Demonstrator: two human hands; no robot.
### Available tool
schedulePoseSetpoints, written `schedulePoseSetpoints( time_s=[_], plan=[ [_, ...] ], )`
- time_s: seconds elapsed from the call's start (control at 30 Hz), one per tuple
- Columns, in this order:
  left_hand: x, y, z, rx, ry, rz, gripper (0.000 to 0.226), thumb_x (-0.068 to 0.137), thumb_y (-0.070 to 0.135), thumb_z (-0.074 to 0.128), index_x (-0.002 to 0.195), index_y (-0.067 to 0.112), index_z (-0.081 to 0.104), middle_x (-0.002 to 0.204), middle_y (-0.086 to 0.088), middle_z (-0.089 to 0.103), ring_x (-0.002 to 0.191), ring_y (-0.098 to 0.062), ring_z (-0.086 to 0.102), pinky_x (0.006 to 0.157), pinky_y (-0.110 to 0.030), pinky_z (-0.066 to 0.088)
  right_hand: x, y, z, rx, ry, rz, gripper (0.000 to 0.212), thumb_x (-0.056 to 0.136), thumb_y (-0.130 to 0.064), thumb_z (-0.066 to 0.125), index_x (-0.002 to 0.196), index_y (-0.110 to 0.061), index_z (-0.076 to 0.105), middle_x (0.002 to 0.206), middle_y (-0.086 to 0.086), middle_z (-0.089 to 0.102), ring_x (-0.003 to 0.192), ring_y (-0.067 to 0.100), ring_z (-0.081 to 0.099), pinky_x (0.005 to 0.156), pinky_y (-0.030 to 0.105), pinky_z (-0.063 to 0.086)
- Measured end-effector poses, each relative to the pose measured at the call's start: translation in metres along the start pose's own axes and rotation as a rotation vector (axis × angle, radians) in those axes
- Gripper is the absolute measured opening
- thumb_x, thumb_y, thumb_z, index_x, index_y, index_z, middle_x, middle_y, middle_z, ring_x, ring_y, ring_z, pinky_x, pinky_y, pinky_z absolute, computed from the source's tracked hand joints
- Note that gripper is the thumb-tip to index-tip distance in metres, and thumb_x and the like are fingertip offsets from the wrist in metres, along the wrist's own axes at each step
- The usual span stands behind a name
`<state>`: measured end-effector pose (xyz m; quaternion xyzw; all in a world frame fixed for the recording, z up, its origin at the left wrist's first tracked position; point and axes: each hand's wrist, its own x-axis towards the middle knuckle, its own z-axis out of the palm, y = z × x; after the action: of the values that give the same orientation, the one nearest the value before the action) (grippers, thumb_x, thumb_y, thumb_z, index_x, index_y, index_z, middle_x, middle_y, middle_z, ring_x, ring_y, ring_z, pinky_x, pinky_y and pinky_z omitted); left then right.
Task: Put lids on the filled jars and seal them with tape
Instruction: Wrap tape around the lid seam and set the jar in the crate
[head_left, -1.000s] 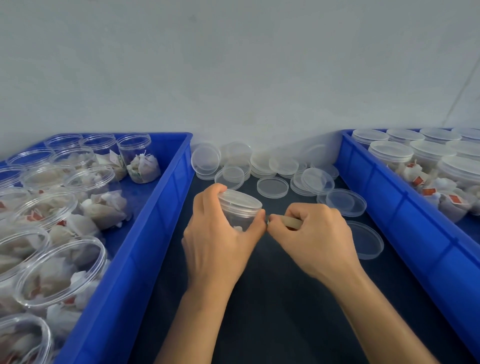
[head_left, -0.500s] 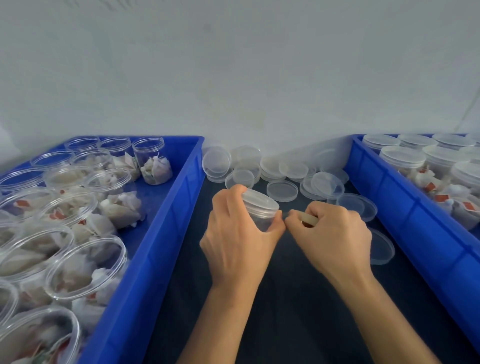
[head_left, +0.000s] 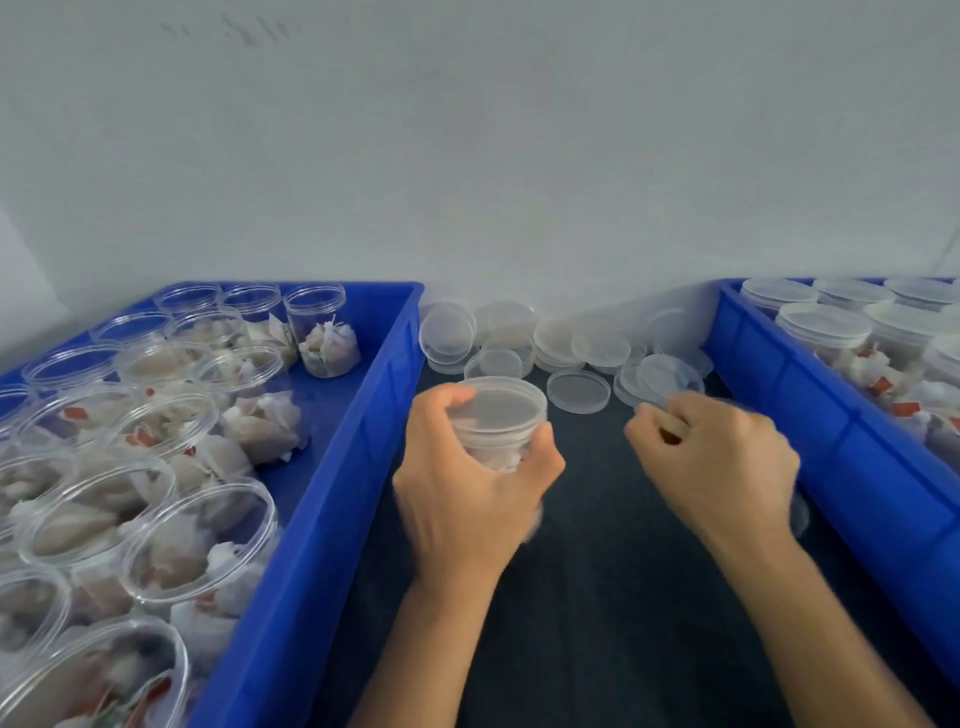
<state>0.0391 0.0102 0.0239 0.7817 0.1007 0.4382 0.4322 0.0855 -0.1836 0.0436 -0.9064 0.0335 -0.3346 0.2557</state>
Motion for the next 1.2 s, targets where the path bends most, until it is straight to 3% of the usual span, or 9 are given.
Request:
schedulePoseSetpoints(
  time_s=[0.1,0.3,0.4,0.57,0.8,0.9,1.03,1.2],
  plan=[
    [-0.006,-0.009,0.007,-0.067,-0.122,0.002,0.064,0.066,0.066,0.076,0.117,0.039,0.049,0.108,0.025,0.060,0.098,0.016,0.056,0.078,-0.001,0.039,-0.012,-0.016,0.005,0.068,-0.061,-0.076,0.041,0.090,-0.032,0.071,0.058,-0.016,0.053,0.048,-0.001,0.050,0.049,0.027,0.053,0.053,0.043,0.053],
    [-0.003,-0.023,0.011,-0.130,-0.187,0.029,0.066,0.069,0.062,0.082,0.121,0.040,0.047,0.114,0.023,0.060,0.109,0.006,0.061,0.082,-0.005,0.045,-0.027,-0.025,0.004,0.264,-0.149,-0.170,0.045,0.093,-0.041,0.068,0.060,-0.016,0.051,0.047,-0.007,0.048,0.048,0.026,0.050,0.054,0.044,0.049],
    [-0.002,-0.026,0.010,-0.125,-0.218,0.048,0.072,0.065,0.068,0.085,0.121,0.041,0.047,0.115,0.022,0.058,0.111,0.002,0.060,0.083,-0.010,0.048,-0.030,-0.026,0.001,0.413,-0.187,-0.161,0.049,0.096,-0.046,0.055,0.062,-0.012,0.046,0.050,-0.001,0.043,0.050,0.027,0.043,0.050,0.047,0.043],
    [-0.003,-0.026,0.010,-0.053,-0.156,0.159,0.073,0.068,0.058,0.090,0.119,0.018,0.056,0.116,0.004,0.053,0.104,-0.008,0.055,0.083,-0.011,0.043,-0.034,-0.021,-0.005,0.518,-0.221,-0.186,0.042,0.097,-0.035,0.042,0.070,-0.003,0.047,0.056,0.009,0.042,0.056,0.031,0.040,0.051,0.052,0.038],
    [-0.005,-0.023,0.010,-0.068,-0.129,0.200,0.060,0.078,0.044,0.073,0.124,0.011,0.057,0.127,-0.001,0.057,0.114,-0.013,0.057,0.091,-0.008,0.043,-0.032,-0.014,0.003,0.475,-0.317,-0.207,0.043,0.103,-0.035,0.043,0.071,-0.006,0.047,0.058,0.008,0.045,0.057,0.028,0.042,0.052,0.041,0.034],
    [-0.004,-0.024,0.011,-0.072,-0.149,0.199,0.059,0.079,0.046,0.072,0.125,0.012,0.055,0.128,-0.002,0.056,0.115,-0.009,0.054,0.094,-0.005,0.039,-0.031,-0.009,0.011,0.370,-0.424,-0.226,0.041,0.103,-0.033,0.048,0.071,-0.007,0.046,0.060,0.009,0.049,0.060,0.030,0.046,0.055,0.044,0.038],
    [-0.005,-0.024,0.012,-0.065,-0.149,0.181,0.062,0.077,0.048,0.077,0.123,0.014,0.054,0.126,-0.001,0.054,0.113,-0.009,0.053,0.092,-0.003,0.039,-0.032,-0.001,0.019,0.280,-0.544,-0.215,0.039,0.099,-0.040,0.048,0.071,-0.013,0.049,0.062,0.005,0.054,0.061,0.026,0.049,0.057,0.041,0.041],
    [-0.005,-0.027,0.018,-0.054,-0.103,0.173,0.063,0.070,0.025,0.095,0.117,0.009,0.056,0.122,-0.004,0.056,0.108,-0.013,0.055,0.088,-0.005,0.042,-0.036,0.003,0.025,0.118,-0.639,-0.232,0.045,0.096,-0.051,0.046,0.073,-0.012,0.041,0.063,0.005,0.051,0.060,0.025,0.047,0.057,0.039,0.040]
  ],
)
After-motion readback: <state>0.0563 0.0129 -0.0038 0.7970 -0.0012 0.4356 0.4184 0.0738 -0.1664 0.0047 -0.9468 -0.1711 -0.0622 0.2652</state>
